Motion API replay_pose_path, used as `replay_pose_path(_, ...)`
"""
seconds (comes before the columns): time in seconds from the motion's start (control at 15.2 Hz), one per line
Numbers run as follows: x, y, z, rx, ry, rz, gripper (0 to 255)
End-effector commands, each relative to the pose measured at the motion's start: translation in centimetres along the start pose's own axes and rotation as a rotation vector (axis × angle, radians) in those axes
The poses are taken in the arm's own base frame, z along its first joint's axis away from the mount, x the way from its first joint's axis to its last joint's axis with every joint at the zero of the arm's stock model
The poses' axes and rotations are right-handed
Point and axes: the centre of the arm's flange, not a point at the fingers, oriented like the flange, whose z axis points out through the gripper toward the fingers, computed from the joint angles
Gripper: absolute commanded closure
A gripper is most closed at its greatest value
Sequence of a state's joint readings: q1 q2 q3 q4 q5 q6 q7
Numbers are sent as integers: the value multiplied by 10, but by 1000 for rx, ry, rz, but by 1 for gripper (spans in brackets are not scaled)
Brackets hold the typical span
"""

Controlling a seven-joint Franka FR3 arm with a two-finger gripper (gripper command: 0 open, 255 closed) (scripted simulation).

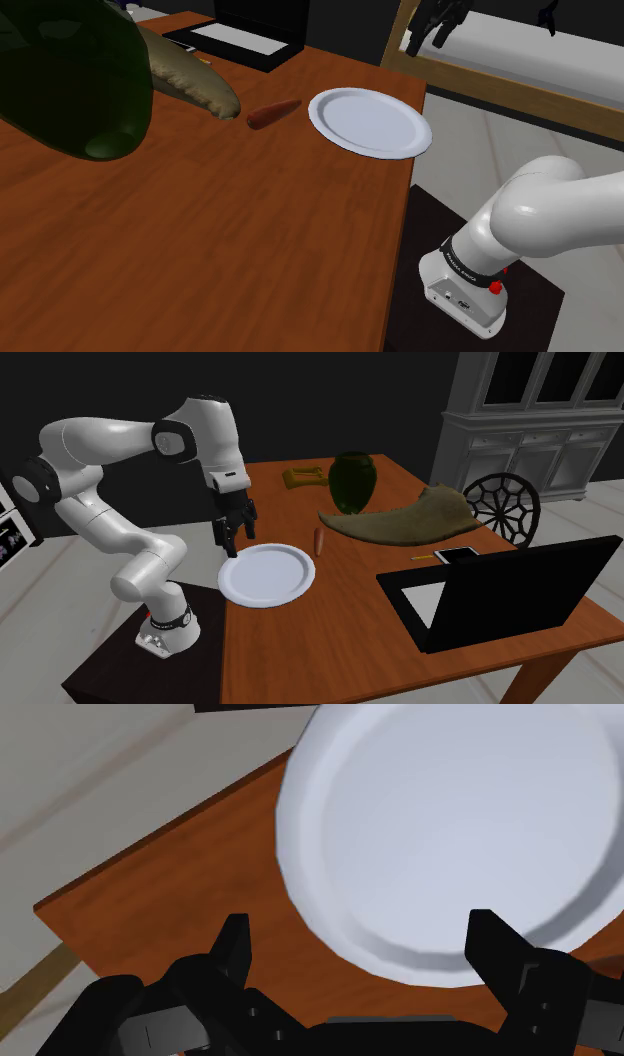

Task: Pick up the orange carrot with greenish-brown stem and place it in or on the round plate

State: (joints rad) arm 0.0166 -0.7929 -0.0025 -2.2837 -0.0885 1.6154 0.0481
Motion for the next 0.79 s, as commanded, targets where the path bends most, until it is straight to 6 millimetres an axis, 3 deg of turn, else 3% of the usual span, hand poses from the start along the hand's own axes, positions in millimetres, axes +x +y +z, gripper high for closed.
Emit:
replay_pose_path(0.0, 0, 0, 0, 0, 0, 0, 0)
replay_pose_path(0.33, 0, -62, 18, 0, -42, 263, 0)
replay_pose_path(0.73, 19, -134, 40, -1, -93, 578, 0)
